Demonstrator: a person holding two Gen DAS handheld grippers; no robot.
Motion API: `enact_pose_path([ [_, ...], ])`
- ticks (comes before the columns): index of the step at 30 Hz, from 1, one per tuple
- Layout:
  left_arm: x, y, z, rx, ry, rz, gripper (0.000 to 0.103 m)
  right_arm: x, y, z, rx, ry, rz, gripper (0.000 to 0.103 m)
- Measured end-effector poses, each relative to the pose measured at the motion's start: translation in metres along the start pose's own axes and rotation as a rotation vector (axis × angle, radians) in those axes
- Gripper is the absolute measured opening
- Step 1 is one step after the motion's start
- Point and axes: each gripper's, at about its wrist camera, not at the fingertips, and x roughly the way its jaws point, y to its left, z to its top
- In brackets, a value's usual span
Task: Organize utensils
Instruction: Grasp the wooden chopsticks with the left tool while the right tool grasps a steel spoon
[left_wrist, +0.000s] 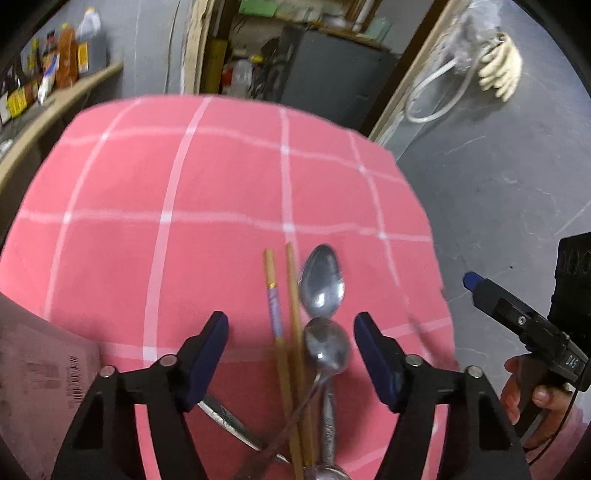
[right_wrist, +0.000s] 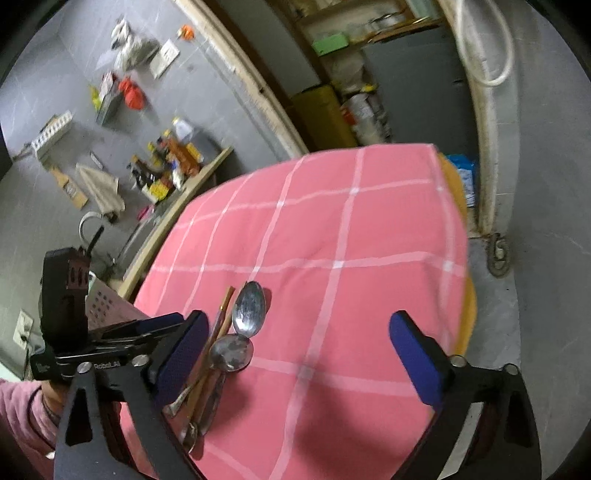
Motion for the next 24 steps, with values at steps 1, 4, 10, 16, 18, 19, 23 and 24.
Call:
enact_pose_path([
  [1, 0.005, 0.003, 0.0, -0.01, 0.019, -0.001, 0.061, 0.008, 0.002, 0.0, -0.012, 0.019, 0.004, 0.081],
  [4, 0.015, 0.007, -0.002, -0.028, 0.054, -0.005, 0.051, 0.027, 0.009, 0.001, -0.045, 0.061, 0.014, 0.072],
  [10, 0.025, 0.011, -0.001, -0.054, 0.078, -0.032, 0.038, 0.059, 0.025, 0.006, -0.113, 0.129, 0.024, 0.05],
  [16, 0.028, 0.013, 0.004, -0.051, 0.104, -0.039, 0.034, 0.073, 0.035, 0.011, -0.161, 0.163, 0.018, 0.042],
  [18, 0.029, 0.01, 0.007, -0.033, 0.117, -0.037, 0.034, 0.076, 0.036, 0.012, -0.176, 0.172, 0.019, 0.042],
  [19, 0.032, 0.009, 0.011, -0.027, 0.121, -0.034, 0.034, 0.077, 0.037, 0.014, -0.184, 0.174, 0.022, 0.041],
  [23, 0.034, 0.004, 0.013, 0.002, 0.132, -0.02, 0.034, 0.084, 0.041, 0.021, -0.211, 0.198, 0.061, 0.03],
  [24, 0.034, 0.003, 0.012, 0.011, 0.131, -0.016, 0.034, 0.086, 0.042, 0.022, -0.215, 0.207, 0.081, 0.028],
])
